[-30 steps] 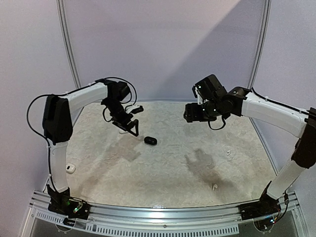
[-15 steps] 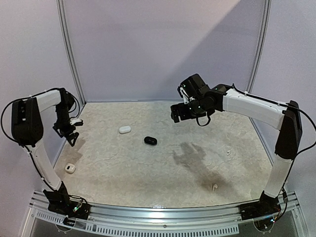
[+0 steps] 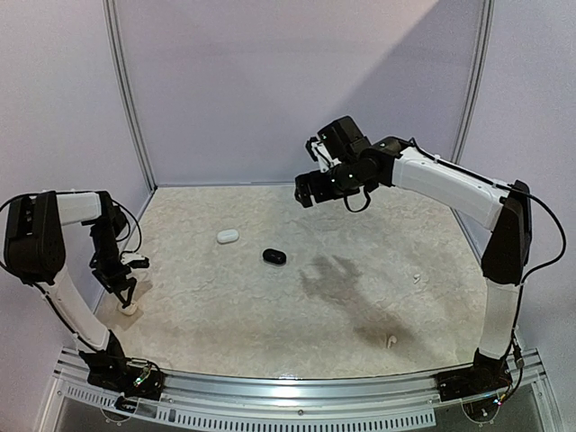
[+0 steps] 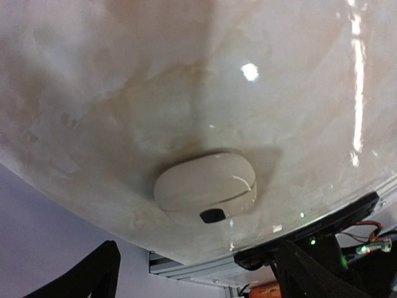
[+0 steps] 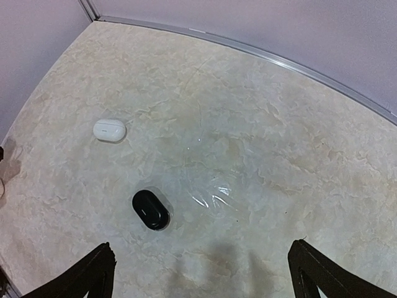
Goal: Insert the wireless bluetooth earbuds into the charging case
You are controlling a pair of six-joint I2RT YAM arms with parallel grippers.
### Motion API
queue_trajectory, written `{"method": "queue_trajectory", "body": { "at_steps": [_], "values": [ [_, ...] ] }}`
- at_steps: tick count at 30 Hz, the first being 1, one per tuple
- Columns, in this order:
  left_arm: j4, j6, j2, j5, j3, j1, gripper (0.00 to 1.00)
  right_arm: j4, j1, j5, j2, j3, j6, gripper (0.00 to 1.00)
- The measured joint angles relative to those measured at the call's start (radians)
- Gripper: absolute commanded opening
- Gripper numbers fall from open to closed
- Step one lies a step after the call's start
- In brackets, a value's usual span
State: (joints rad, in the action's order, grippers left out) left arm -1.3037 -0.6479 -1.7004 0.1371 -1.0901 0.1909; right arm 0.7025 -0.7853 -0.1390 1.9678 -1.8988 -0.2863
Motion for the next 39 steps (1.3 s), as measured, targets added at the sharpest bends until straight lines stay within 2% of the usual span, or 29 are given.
{"method": "queue_trajectory", "body": {
  "at_steps": [7, 10, 15, 19, 24, 33, 39],
  "values": [
    [0.139, 0.032, -0.002, -0.08, 0.101, 0.01, 0.93, 0.009, -0.019, -0.046, 0.008, -0.025, -0.006, 0.99],
    [0.175, 0.048, -0.002, -0.079, 0.127, 0.008, 0.93, 0.003, -0.029, -0.065, -0.006, 0.041, -0.014, 0.99],
    [0.235, 0.059, -0.001, -0.021, 0.158, 0.008, 0.86, -0.015, -0.034, -0.092, -0.049, 0.192, -0.027, 0.99],
    [0.246, 0.066, -0.001, 0.001, 0.158, 0.008, 0.85, -0.024, -0.034, -0.111, -0.111, 0.299, -0.035, 0.99],
    [0.262, 0.064, 0.006, 0.005, 0.172, 0.008, 0.76, -0.046, -0.034, -0.131, -0.169, 0.339, -0.034, 0.99],
    [0.278, 0.101, 0.003, 0.007, 0.172, 0.008, 0.6, -0.053, -0.034, -0.146, -0.172, 0.335, 0.012, 0.99],
    [0.272, 0.097, 0.004, -0.003, 0.172, 0.008, 0.38, -0.057, -0.034, -0.148, -0.171, 0.335, 0.041, 0.99]
  ]
}}
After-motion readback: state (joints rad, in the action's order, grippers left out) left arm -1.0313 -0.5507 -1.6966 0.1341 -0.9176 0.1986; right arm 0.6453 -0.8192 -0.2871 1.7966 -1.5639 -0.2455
